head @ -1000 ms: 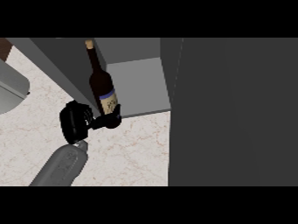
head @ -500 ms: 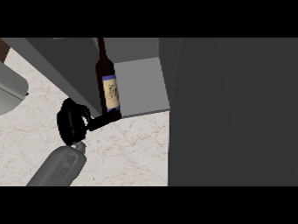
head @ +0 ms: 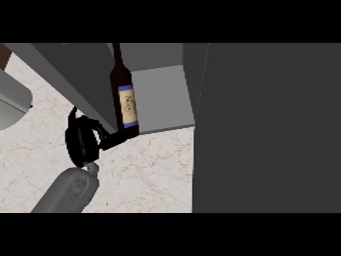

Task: Pick up the wine, place it into the cabinet and close the cabinet

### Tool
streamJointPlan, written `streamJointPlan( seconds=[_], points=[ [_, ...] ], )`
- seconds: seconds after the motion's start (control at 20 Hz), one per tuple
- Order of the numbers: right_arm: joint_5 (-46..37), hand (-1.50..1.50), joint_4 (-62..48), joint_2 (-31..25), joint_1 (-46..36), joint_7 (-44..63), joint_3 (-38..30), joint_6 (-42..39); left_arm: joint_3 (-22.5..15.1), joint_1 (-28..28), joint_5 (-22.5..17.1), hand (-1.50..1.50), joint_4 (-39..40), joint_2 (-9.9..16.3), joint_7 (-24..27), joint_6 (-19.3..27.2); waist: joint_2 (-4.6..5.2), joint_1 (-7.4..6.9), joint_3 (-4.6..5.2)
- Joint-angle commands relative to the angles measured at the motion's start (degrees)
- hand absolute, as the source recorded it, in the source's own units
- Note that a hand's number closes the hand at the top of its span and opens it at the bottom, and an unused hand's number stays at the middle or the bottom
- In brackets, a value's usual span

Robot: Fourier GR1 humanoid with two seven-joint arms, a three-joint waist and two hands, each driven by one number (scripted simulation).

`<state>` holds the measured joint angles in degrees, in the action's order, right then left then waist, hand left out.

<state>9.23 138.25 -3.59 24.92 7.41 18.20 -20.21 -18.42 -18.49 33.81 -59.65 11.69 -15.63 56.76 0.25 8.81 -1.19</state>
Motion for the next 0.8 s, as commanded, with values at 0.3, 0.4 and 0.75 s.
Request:
streamJointPlan(
  seconds=[0.3,0.4,0.75],
  points=[
    [1.46,-1.50,0.96,0.37,-0.09,1.48,0.43,0.55,-1.46,-14.04,-4.87,-1.50,0.64,-7.89,-0.70,-7.13,1.30,1.15,1.46],
    [1.00,-1.50,1.71,0.69,-0.42,1.62,0.89,0.84,-1.85,-13.75,-4.73,-1.50,0.14,-9.06,0.12,-5.64,0.98,0.11,1.47],
    [2.19,-1.50,2.91,0.04,0.46,2.17,-0.63,1.06,-1.00,-12.28,-9.23,-1.50,-3.46,-11.30,3.35,-2.56,0.61,-1.15,1.51]
  ],
)
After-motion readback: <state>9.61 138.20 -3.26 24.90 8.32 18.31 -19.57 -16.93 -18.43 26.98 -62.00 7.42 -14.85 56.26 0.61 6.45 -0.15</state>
